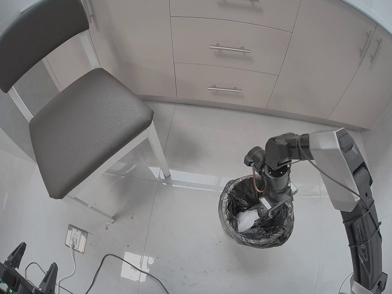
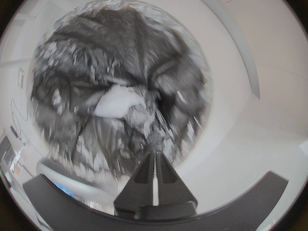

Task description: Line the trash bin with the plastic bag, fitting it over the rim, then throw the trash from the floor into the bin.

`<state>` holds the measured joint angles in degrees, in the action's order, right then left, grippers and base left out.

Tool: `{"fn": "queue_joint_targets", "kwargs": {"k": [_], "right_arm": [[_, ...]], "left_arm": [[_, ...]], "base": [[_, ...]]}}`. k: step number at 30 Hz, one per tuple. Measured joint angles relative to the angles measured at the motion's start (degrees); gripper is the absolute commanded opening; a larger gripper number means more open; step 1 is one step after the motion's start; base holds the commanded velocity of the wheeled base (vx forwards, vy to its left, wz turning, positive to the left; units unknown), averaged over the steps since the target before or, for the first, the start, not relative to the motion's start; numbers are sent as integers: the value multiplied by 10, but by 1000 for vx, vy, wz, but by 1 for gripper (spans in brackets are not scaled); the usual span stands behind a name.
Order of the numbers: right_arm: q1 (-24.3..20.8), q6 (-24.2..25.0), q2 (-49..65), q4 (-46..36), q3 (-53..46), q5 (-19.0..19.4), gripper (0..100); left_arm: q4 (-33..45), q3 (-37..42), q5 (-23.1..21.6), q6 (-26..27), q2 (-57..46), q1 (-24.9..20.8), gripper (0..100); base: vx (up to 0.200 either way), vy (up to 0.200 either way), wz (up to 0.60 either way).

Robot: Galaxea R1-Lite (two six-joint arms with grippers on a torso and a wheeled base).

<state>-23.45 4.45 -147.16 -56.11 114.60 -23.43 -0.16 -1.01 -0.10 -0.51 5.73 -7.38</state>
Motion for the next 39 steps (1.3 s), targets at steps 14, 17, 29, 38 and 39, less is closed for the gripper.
{"fn": "queue_joint_targets", "kwargs": {"k": [14,17,29,38,39], "right_arm": [[53,-2,264,-289,0,3,0],[65,-2,334,-306,0,5,0],[90,-92,650,-317,0,8,0],[124,-187,905,-317,0,11,0],[129,-195,935,-317,0,11,0]], "left_arm": [[0,0,0,0,0,0,100],[0,0,0,0,0,0,100],[0,0,0,0,0,0,100],[0,0,0,0,0,0,100],[0,0,0,0,0,0,100]], "base": [[0,0,0],[0,0,0],[0,0,0],[0,0,0],[0,0,0]]}}
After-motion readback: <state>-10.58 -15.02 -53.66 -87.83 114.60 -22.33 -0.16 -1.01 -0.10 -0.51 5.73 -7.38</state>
